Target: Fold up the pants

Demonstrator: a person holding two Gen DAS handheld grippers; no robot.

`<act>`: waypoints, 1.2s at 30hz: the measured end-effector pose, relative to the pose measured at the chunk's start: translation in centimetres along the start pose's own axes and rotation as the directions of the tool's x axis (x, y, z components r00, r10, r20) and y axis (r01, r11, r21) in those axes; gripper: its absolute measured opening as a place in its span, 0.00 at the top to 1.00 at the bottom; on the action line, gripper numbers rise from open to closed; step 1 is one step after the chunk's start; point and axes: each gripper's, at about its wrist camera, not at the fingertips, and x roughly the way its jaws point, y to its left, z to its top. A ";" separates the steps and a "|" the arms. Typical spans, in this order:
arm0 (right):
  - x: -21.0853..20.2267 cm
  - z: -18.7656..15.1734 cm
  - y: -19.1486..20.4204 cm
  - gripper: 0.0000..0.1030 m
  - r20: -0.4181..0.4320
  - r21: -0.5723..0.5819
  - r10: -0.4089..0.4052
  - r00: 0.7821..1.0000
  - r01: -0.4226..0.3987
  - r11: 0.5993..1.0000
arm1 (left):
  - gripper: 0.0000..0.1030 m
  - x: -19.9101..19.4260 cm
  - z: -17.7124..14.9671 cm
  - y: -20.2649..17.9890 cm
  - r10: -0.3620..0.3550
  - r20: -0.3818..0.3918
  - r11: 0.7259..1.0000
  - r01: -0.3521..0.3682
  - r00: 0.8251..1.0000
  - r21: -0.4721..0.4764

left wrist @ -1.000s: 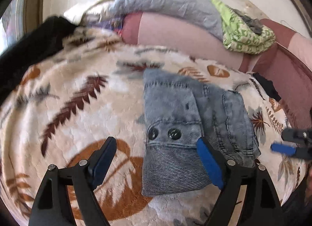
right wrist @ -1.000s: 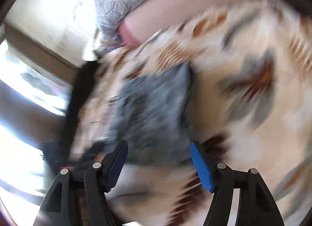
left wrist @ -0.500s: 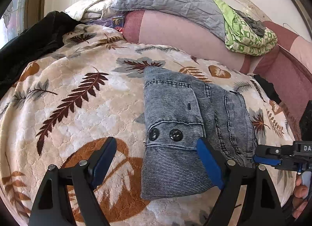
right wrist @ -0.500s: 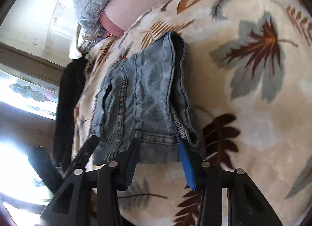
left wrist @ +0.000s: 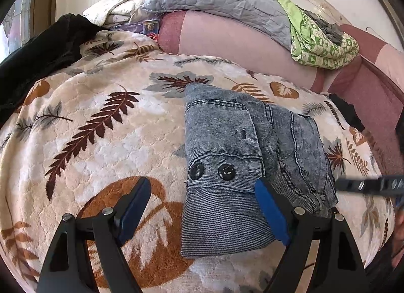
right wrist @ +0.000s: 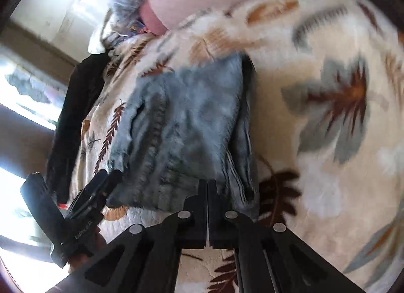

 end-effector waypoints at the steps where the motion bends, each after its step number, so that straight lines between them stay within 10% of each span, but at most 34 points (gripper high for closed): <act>1: -0.3 0.3 0.2 1.00 -0.001 0.002 0.003 1.000 -0.003 1.000 | 0.17 0.1 0.0 0.1 -0.002 -0.002 1.000 0.002 1.000 -0.001; 4: -0.3 -0.6 -1.8 0.91 -0.043 0.158 0.133 0.990 -0.125 0.980 | 0.17 0.1 0.0 0.3 -0.010 -0.007 1.000 0.010 1.000 -0.012; 7: 1.0 -3.9 -4.1 0.31 -0.004 0.409 0.384 0.923 -0.349 0.843 | 0.17 0.2 0.1 0.3 -0.011 -0.011 1.000 0.011 1.000 -0.018; 15: 4.9 -5.1 -5.0 0.40 0.110 0.584 0.461 0.881 -0.432 0.687 | 0.17 0.2 0.1 0.3 -0.013 -0.011 1.000 0.012 1.000 -0.027; 18: 4.4 -4.4 -4.2 0.86 0.083 0.521 0.364 0.928 -0.352 0.778 | 0.17 0.2 0.2 0.4 -0.015 -0.012 0.999 0.015 1.000 -0.037; 26: -0.9 -1.7 1.1 0.95 0.153 0.177 0.053 0.987 -0.081 0.981 | 0.17 0.3 0.0 0.4 -0.017 -0.014 1.000 0.017 1.000 -0.022; 29: -3.7 -1.5 5.5 1.00 0.323 -0.064 -0.175 0.930 0.206 0.977 | 0.16 0.4 0.0 0.5 -0.014 -0.024 1.000 0.014 1.000 -0.023; 33: -0.5 -2.1 0.9 0.97 0.120 0.059 -0.141 0.983 0.134 0.989 | 0.15 0.8 -0.1 0.5 -0.015 -0.046 0.999 0.014 0.999 -0.029; 36: 0.3 -4.2 -3.2 0.95 0.092 0.276 0.081 0.992 -0.103 0.956 | 0.15 0.8 -0.2 0.5 -0.011 -0.044 1.000 0.010 0.999 -0.023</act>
